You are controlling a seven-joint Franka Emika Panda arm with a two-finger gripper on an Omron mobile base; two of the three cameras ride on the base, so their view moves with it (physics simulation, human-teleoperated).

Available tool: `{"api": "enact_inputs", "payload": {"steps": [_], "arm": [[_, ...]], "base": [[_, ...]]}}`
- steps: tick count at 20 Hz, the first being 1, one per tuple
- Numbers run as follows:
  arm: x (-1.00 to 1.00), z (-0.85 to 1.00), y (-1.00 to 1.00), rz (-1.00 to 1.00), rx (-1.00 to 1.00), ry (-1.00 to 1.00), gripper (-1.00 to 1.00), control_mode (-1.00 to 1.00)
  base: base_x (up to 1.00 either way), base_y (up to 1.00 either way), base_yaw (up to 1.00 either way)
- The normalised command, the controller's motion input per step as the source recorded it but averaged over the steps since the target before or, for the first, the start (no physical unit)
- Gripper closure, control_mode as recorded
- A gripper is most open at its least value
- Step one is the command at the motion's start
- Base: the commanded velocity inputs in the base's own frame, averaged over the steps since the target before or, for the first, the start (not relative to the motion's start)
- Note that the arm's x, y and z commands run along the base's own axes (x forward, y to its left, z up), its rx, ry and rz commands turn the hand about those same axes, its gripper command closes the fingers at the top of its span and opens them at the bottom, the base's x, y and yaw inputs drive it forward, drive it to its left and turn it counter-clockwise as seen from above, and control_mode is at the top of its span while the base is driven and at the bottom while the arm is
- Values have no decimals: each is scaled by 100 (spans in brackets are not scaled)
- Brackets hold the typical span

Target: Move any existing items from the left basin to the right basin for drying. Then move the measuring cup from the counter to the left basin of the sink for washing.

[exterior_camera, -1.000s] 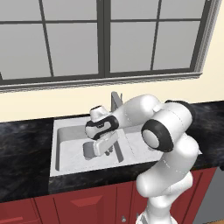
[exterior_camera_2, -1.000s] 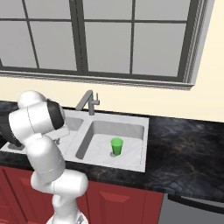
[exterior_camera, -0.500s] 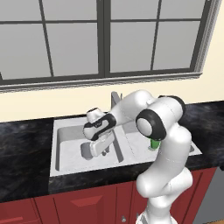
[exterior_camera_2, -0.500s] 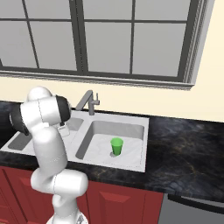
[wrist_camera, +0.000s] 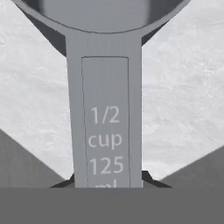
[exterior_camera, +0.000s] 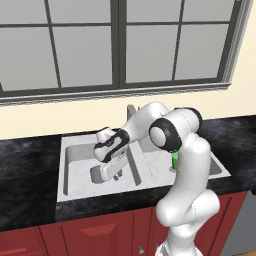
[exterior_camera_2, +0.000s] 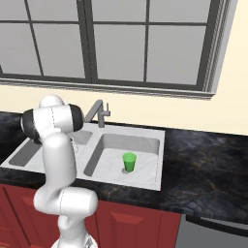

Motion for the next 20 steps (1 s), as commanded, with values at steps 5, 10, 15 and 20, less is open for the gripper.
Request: {"api": "enact_inputs", "payload": {"steps": [5, 10, 15, 20], "arm": [[19, -28, 4, 0, 0, 0, 100, -100], [18, -25, 0, 0, 0, 0, 100, -100], [20, -32, 9, 0, -1, 0, 100, -100], [24, -50, 27, 1, -4, 0, 100, -100]], "base": [[0, 0, 0], [0, 0, 0], [0, 0, 0], [0, 0, 0]]}}
